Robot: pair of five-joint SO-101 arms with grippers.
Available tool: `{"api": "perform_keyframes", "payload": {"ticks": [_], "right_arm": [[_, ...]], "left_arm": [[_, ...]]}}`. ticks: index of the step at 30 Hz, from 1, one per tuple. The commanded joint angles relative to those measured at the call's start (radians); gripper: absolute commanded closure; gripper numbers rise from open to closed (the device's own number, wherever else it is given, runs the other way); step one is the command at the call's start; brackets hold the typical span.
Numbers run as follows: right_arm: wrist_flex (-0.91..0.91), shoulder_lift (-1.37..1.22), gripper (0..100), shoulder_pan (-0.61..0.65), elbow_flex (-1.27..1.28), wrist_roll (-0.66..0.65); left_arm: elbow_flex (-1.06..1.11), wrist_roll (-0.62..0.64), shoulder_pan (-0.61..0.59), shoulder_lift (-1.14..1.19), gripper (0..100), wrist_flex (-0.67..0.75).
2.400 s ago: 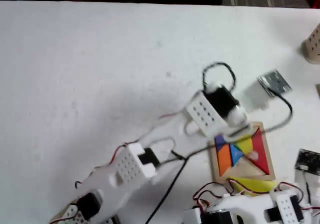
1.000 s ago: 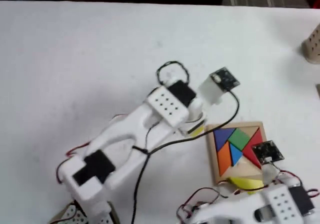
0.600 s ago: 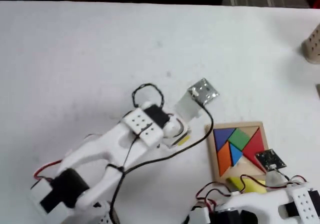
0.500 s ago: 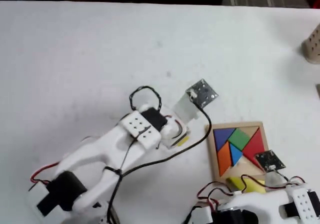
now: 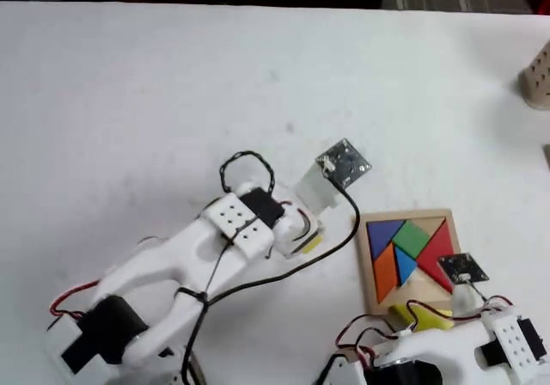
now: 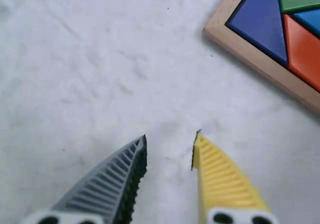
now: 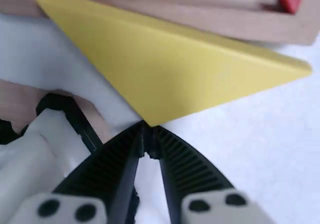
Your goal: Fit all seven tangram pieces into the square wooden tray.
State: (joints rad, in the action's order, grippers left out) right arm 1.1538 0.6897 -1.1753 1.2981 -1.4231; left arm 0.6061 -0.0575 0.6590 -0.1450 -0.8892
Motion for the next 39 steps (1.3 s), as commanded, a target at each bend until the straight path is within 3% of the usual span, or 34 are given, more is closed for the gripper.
{"api": "perform_keyframes", "payload": {"ticks": [1, 10, 19, 26, 39], "right_arm": [[-0.039, 0.001, 98.2, 0.065, -0.064, 0.066], [-0.035, 0.001, 98.2, 0.249, -0.080, 0.233], [-0.042, -0.007, 98.2, 0.282, -0.175, 0.334], [-0.096, -0.004, 98.2, 0.384, -0.187, 0.465], [-0.159, -0.008, 98.2, 0.352, -0.270, 0.577]], "left_arm": [[-0.009, -0.015, -0.005, -0.053, 82, 0.018], [-0.008, -0.017, -0.004, -0.047, 82, 0.018], [-0.008, -0.017, -0.005, -0.047, 82, 0.018], [-0.008, -0.017, -0.005, -0.047, 82, 0.018], [-0.008, -0.017, -0.007, -0.047, 82, 0.017]]}}
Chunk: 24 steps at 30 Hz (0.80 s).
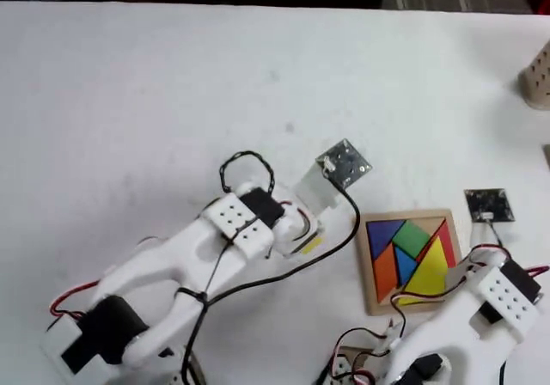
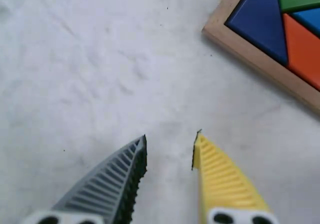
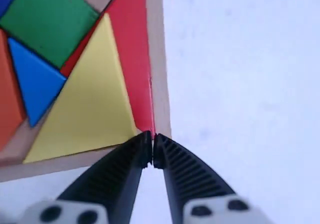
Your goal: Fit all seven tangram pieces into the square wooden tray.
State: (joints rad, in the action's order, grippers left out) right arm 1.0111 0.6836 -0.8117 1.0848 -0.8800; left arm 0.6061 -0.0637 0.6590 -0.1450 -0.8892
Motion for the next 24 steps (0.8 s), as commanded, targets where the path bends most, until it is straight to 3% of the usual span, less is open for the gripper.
{"api": "perform_keyframes", "payload": {"ticks": [1, 7, 11, 14, 24], "right_arm": [[-0.016, -0.002, 98.2, -0.007, -0.057, 0.043], [0.102, 0.007, 98.2, -0.041, -0.061, 0.029], [0.236, 0.005, 98.2, -0.058, -0.026, -0.110], [0.216, -0.002, 98.2, -0.051, 0.017, -0.121], [0.031, -0.004, 98.2, 0.045, 0.044, 0.104]], "left_arm": [[-0.008, -0.011, -0.007, -0.047, 82, 0.017], [-0.006, -0.011, -0.007, -0.047, 82, 0.018], [-0.006, -0.012, -0.007, -0.047, 82, 0.018], [-0.006, -0.012, -0.007, -0.047, 82, 0.018], [-0.006, -0.012, -0.007, -0.047, 82, 0.017]]}}
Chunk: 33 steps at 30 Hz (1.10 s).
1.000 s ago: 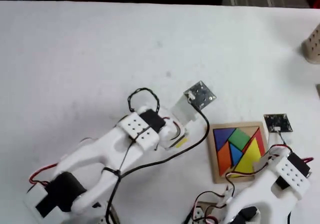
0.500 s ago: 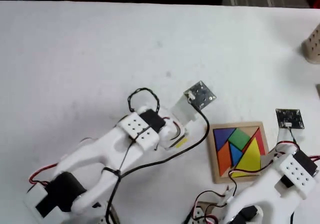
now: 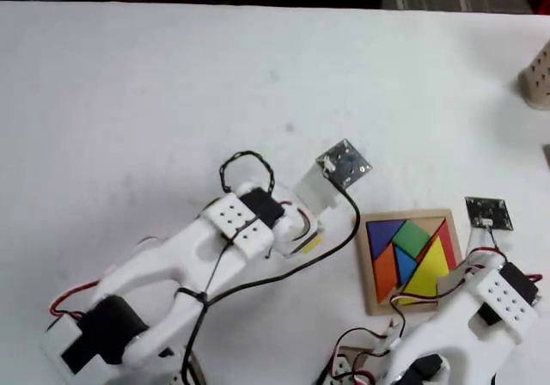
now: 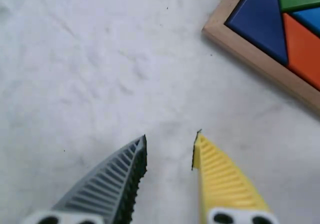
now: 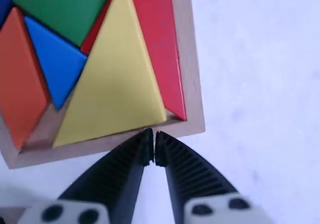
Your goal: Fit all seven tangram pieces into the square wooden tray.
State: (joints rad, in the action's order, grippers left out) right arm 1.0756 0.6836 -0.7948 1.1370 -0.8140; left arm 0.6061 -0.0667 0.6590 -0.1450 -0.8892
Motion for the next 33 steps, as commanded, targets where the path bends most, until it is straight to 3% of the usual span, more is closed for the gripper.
{"api": "perform_keyframes", "payload": {"ticks": [1, 16, 23, 33], "right_arm": [[-0.033, -0.004, 98.2, 0.030, -0.008, 0.041], [-0.068, -0.004, 98.2, 0.035, -0.017, 0.044], [0.041, -0.002, 98.2, 0.018, -0.015, -0.032], [0.010, -0.024, 98.2, 0.025, -0.014, 0.014]], "left_arm": [[-0.006, -0.009, -0.007, -0.047, 82, 0.017], [-0.006, -0.009, -0.007, -0.047, 82, 0.017], [-0.008, -0.009, -0.036, -0.047, 82, 0.020], [-0.008, -0.009, -0.071, -0.047, 82, 0.046]]}}
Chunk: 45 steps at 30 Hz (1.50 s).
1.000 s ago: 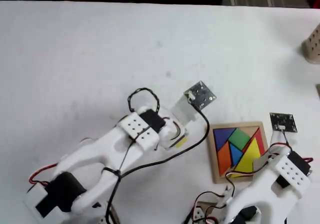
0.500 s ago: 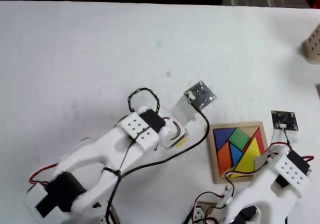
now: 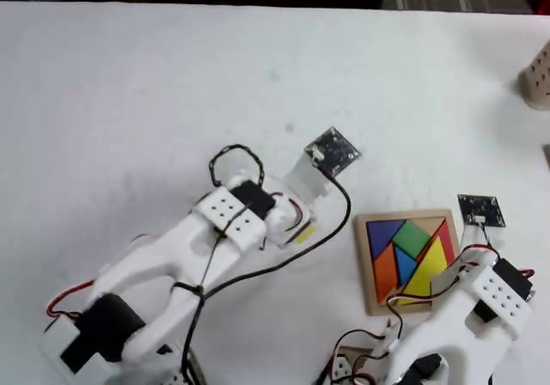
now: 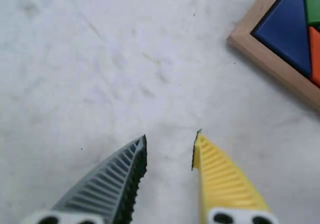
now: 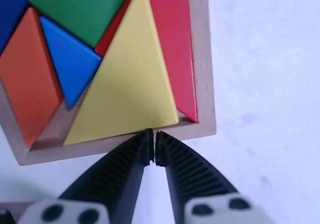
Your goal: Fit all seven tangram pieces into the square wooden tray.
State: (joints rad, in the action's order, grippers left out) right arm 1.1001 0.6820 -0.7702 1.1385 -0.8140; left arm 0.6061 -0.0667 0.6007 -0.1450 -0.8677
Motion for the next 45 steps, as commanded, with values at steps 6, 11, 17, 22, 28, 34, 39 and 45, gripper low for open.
{"api": "perform_keyframes", "payload": {"ticks": [6, 11, 17, 22, 28, 34, 39, 45], "right_arm": [[-0.062, -0.216, 98.2, 0.001, -0.089, 0.034], [-0.038, -0.369, 98.2, -0.007, -0.238, 0.060], [0.047, -0.372, 98.2, 0.001, -0.350, 0.064], [0.042, -0.403, 98.2, 0.076, -0.402, 0.135], [0.093, -0.409, 98.2, 0.140, -0.404, 0.135], [0.162, -0.280, 98.1, 0.140, -0.313, 0.129], [0.002, -0.209, 97.8, 0.147, -0.144, 0.193], [-0.071, -0.209, 97.8, 0.148, -0.097, 0.233]], "left_arm": [[-0.008, -0.009, -0.013, -0.047, 82, 0.025], [-0.008, -0.009, -0.012, -0.047, 82, 0.025], [-0.008, -0.009, -0.013, -0.047, 82, 0.025], [-0.008, -0.009, -0.013, -0.045, 82, 0.025], [-0.008, -0.009, -0.013, -0.045, 82, 0.026], [-0.008, -0.009, -0.015, -0.045, 82, 0.026], [-0.008, -0.009, -0.015, -0.045, 82, 0.026], [-0.008, -0.009, -0.015, -0.045, 82, 0.026]]}}
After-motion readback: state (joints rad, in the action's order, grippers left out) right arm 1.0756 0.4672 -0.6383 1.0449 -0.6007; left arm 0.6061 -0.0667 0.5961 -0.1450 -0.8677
